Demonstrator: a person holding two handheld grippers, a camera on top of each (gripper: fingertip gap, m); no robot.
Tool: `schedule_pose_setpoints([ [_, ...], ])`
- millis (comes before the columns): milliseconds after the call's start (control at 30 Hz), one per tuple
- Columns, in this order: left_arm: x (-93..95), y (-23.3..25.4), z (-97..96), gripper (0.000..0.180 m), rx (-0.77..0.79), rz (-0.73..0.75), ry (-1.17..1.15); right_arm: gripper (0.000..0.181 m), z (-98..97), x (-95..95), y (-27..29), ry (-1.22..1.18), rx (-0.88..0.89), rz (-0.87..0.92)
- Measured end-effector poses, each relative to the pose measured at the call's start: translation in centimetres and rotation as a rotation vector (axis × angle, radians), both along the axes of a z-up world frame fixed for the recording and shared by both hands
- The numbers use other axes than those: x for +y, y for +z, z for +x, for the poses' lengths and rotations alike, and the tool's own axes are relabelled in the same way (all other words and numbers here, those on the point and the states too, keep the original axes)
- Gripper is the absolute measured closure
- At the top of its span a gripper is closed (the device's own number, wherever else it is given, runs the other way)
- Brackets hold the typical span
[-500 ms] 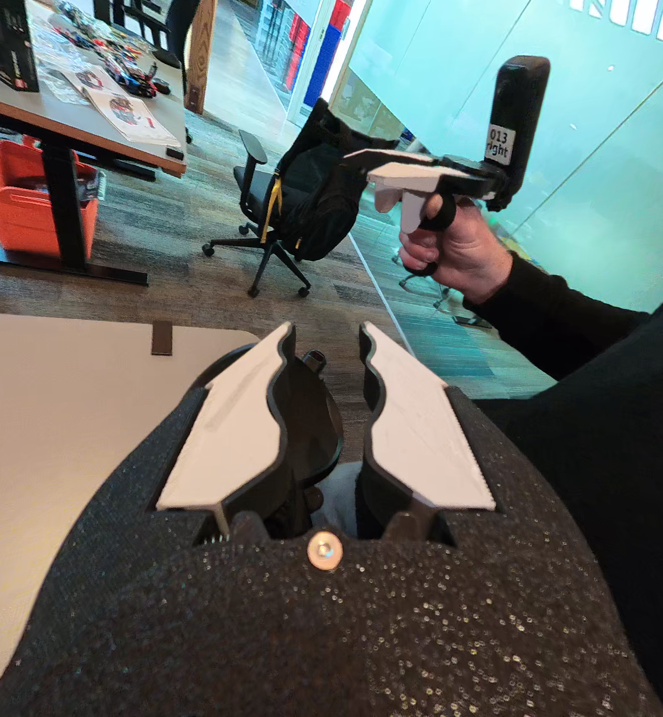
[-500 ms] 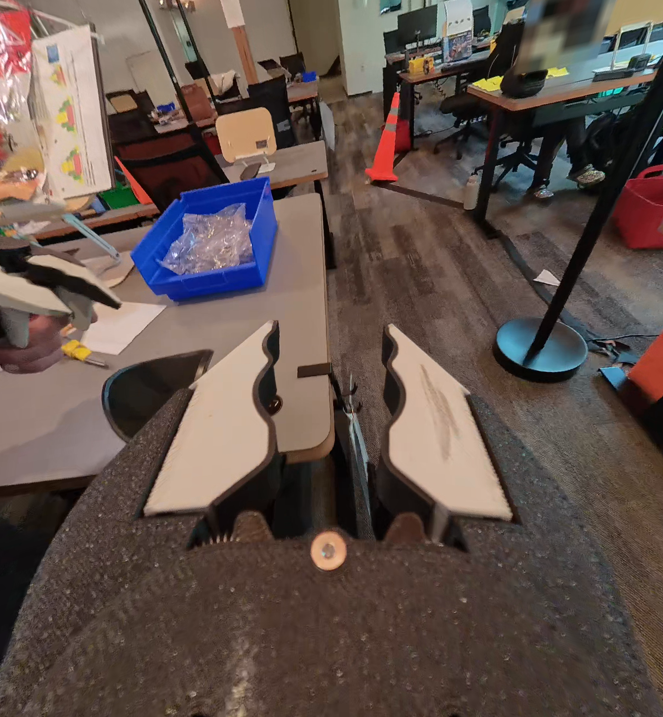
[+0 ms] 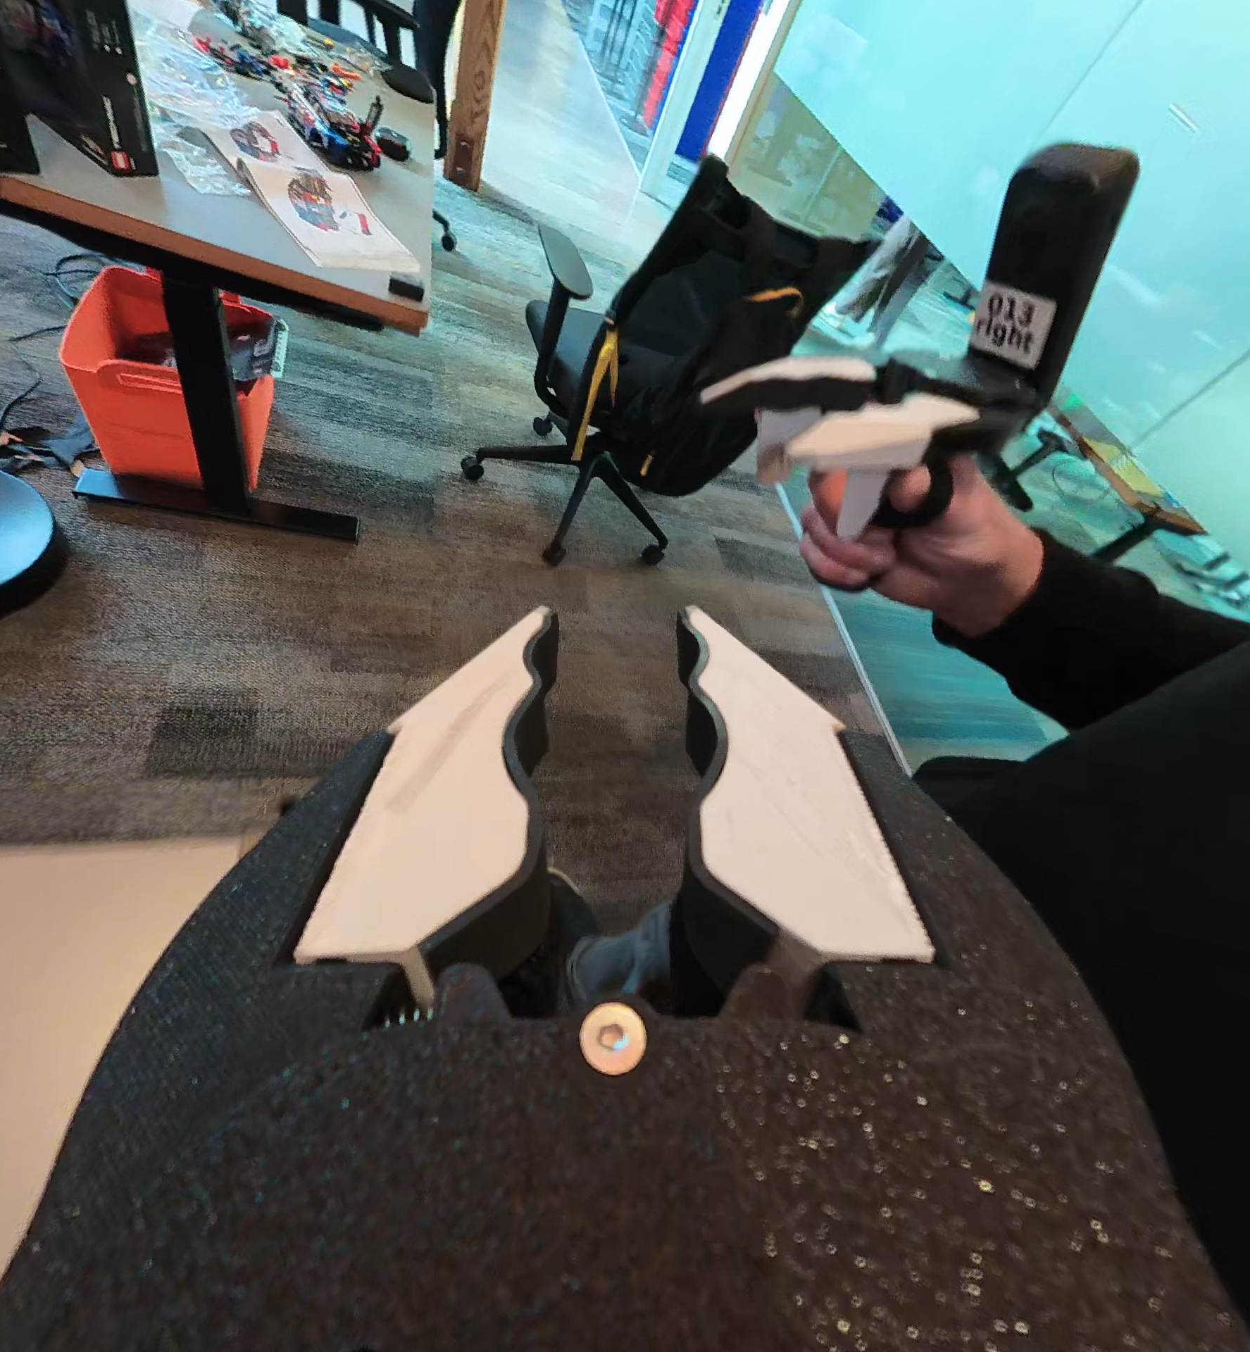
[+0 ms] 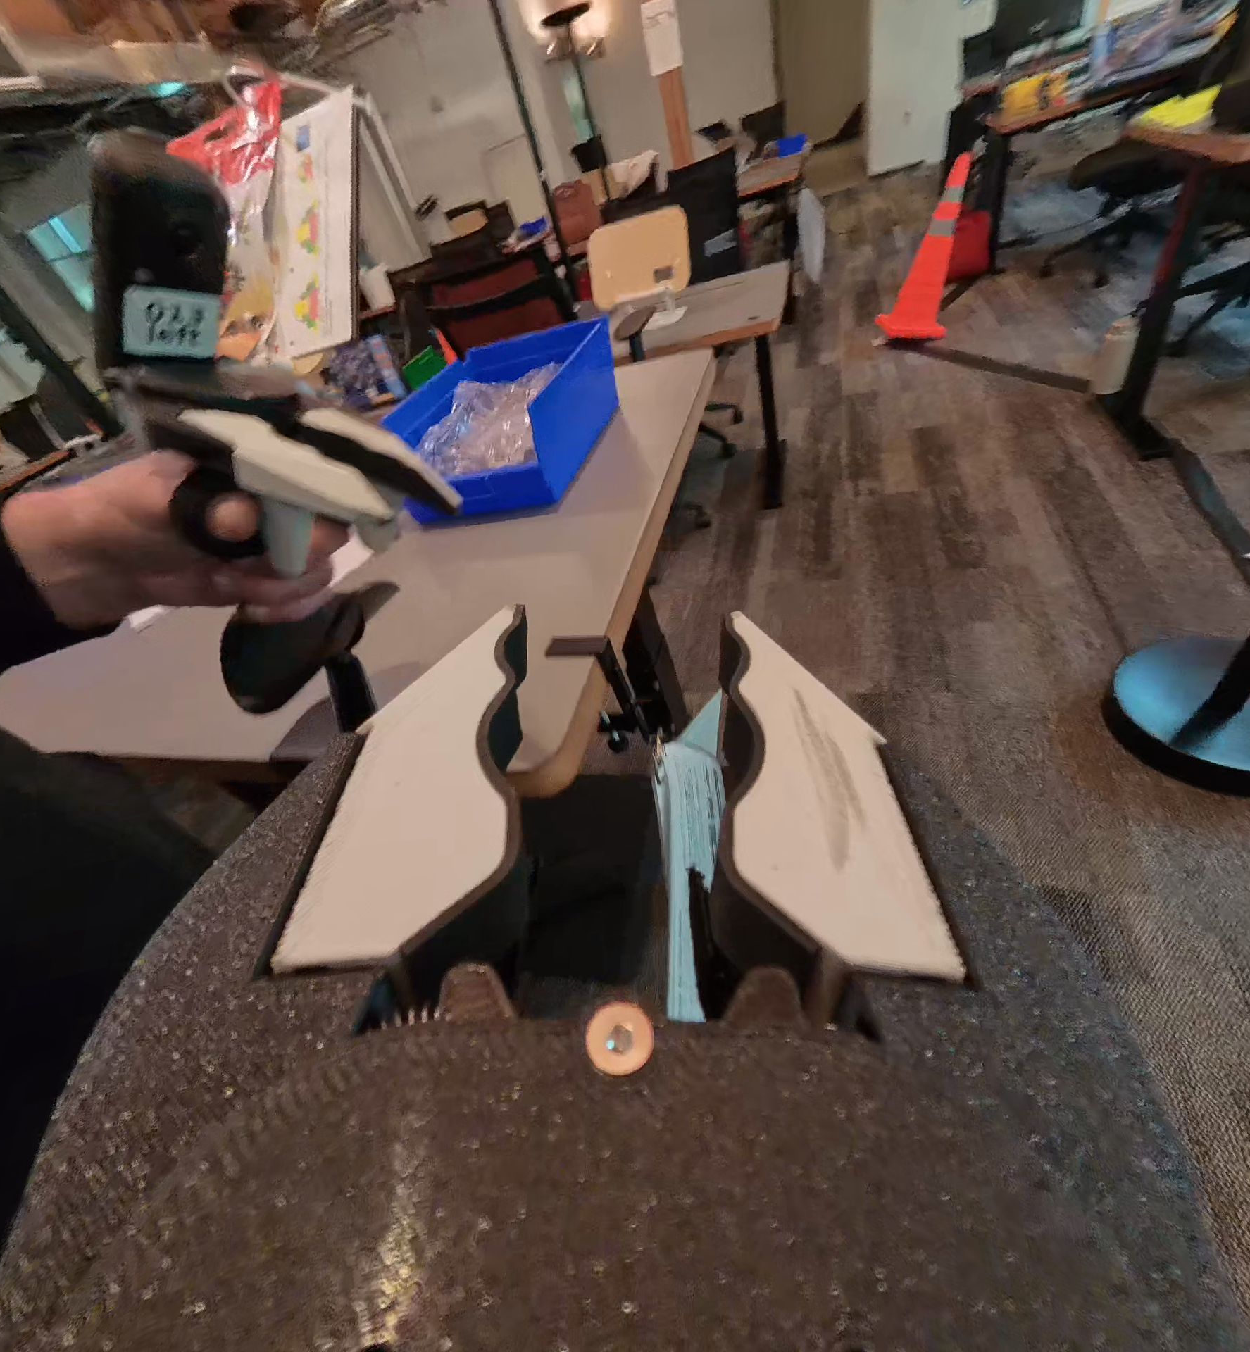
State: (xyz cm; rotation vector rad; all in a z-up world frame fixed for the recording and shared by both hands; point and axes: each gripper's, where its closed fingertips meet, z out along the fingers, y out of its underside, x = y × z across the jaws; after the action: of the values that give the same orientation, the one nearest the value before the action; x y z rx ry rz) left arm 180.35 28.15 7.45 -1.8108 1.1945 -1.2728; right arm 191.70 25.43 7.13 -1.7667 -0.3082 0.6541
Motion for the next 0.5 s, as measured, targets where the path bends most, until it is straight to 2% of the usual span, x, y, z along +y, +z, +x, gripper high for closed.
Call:
schedule_pose_setpoints([
  [133, 1.1, 0.5, 11.2, 0.149, -0.015, -0.072, -0.007, 0.129, 6.8, -0.4, -1.0, 0.06, -0.099, -0.058],
  [267, 3.4, 2.3, 17.6, 0.148, 0.04, 0.007, 0.018, 0.13, 13.9, 0.0, -0.1, 0.078, -0.168, -0.053],
  [400, 7.0, 4.3, 20.1, 0.147, 0.046, 0.069, 0.039, 0.13, 18.9, 3.2, -0.3, 0.062, -0.193, -0.06],
  [500, 10.9, 3.8, 21.1, 0.145, 0.005, -0.025, 0.104, 0.129, 19.4, 6.9, 0.7, 0.092, -0.115, -0.04],
])
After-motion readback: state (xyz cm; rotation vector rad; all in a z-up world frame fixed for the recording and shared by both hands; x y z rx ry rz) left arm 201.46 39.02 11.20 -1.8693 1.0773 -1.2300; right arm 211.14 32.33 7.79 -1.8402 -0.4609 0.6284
